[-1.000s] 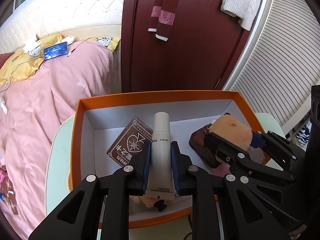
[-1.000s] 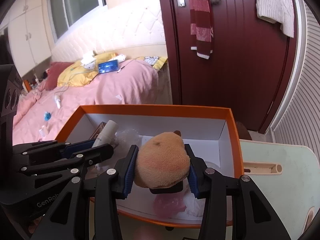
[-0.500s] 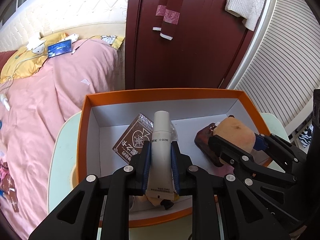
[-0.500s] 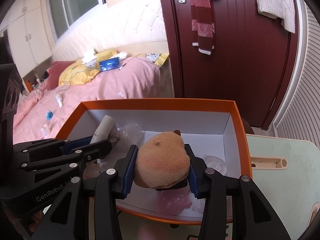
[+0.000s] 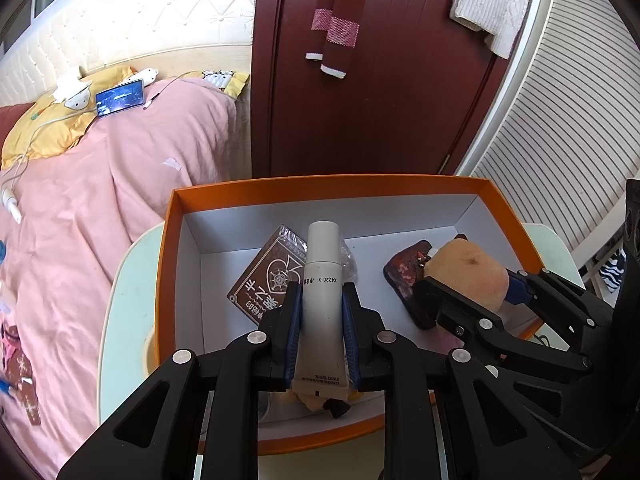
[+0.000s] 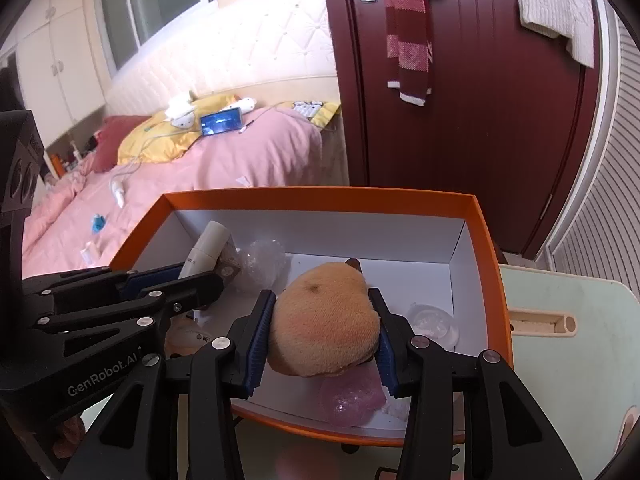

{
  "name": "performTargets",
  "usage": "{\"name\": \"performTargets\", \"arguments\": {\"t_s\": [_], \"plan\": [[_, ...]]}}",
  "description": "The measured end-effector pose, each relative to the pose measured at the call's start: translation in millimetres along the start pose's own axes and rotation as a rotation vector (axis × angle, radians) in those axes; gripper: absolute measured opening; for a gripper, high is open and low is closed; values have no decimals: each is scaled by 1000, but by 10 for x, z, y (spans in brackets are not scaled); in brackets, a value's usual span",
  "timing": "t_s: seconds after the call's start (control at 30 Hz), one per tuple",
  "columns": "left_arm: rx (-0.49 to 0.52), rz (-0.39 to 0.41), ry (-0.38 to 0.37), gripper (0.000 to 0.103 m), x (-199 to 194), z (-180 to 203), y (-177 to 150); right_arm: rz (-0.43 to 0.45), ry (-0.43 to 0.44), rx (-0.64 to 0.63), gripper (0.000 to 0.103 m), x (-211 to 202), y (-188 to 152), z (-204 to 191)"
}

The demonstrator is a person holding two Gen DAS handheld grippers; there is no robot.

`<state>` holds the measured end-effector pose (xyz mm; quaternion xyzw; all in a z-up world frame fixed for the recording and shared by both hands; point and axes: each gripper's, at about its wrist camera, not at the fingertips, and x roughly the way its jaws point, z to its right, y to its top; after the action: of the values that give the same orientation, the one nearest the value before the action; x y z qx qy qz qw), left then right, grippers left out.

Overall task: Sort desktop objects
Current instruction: 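Lower the tube and plush potato into the box and release them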

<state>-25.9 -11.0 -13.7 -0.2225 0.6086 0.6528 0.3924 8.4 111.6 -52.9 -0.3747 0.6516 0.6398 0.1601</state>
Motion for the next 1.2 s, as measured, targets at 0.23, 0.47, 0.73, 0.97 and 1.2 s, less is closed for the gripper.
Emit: {"name": "performTargets", "arguments": {"t_s": [0.23, 0.47, 0.73, 0.97, 1.2], "plan": [[4, -4, 5, 21, 8, -1, 5, -5, -1, -5, 44, -1, 26, 36], [8, -7, 8, 21, 9, -5, -1, -5, -4, -7, 44, 4, 21, 30], [12, -10, 10, 21, 7, -6, -4, -6, -3, -9, 44, 15, 18, 15], [14, -12, 12, 21, 4, -11, -6, -8, -4, -11, 44, 33, 19, 5], [17, -13, 13, 21, 2, -4, -11, -10, -5, -12, 44, 42, 20, 6]]}}
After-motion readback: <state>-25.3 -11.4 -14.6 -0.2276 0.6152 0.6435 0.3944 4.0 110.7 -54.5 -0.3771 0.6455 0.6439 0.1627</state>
